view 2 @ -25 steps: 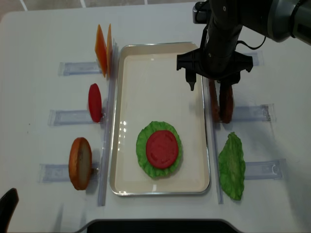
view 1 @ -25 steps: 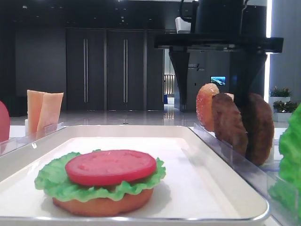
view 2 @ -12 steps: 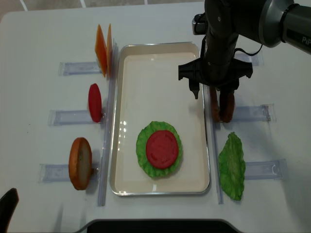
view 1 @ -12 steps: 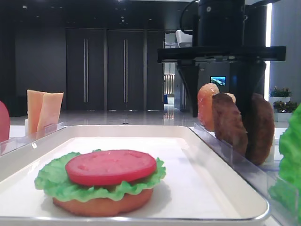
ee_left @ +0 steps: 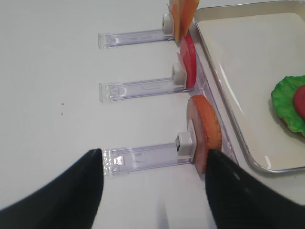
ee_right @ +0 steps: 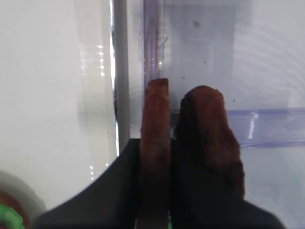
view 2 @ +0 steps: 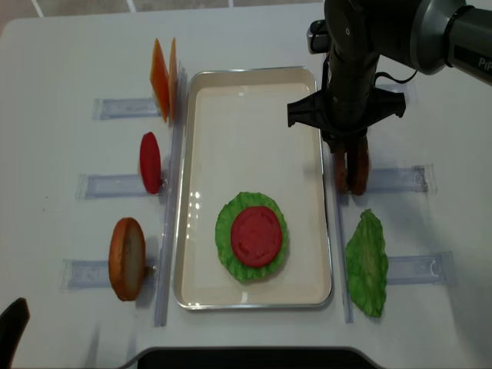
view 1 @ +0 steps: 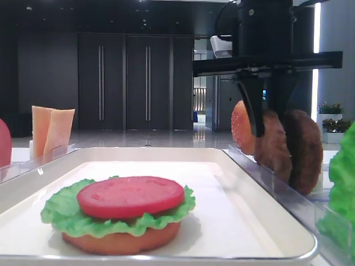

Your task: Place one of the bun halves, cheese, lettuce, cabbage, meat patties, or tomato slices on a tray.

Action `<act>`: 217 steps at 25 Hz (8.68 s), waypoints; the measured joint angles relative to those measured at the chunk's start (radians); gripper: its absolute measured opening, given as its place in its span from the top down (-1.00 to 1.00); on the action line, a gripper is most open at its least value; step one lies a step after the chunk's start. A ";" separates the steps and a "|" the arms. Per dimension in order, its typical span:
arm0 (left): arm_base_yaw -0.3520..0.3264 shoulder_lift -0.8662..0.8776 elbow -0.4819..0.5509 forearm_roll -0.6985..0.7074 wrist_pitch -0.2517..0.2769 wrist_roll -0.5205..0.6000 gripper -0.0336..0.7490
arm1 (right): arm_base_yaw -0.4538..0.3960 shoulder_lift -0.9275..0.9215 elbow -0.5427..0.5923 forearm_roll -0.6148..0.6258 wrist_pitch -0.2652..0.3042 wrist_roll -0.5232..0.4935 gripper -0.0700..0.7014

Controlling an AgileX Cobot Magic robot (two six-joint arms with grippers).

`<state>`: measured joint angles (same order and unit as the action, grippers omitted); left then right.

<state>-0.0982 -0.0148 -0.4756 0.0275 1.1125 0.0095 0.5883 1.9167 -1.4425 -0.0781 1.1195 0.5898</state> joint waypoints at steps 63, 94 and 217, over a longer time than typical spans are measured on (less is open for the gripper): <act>0.000 0.000 0.000 0.000 0.000 0.000 -0.40 | 0.220 -0.469 0.510 1.086 -0.723 -0.772 0.54; 0.000 0.000 0.000 0.000 0.000 0.000 -0.40 | 0.112 -0.268 0.537 1.473 -0.517 -1.300 0.54; 0.000 0.000 0.000 0.000 0.000 0.000 -0.40 | -0.115 -0.350 0.107 0.224 0.070 -0.392 -0.36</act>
<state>-0.0982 -0.0148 -0.4756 0.0275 1.1125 0.0095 0.4734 1.5664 -1.3360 0.1462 1.1890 0.1979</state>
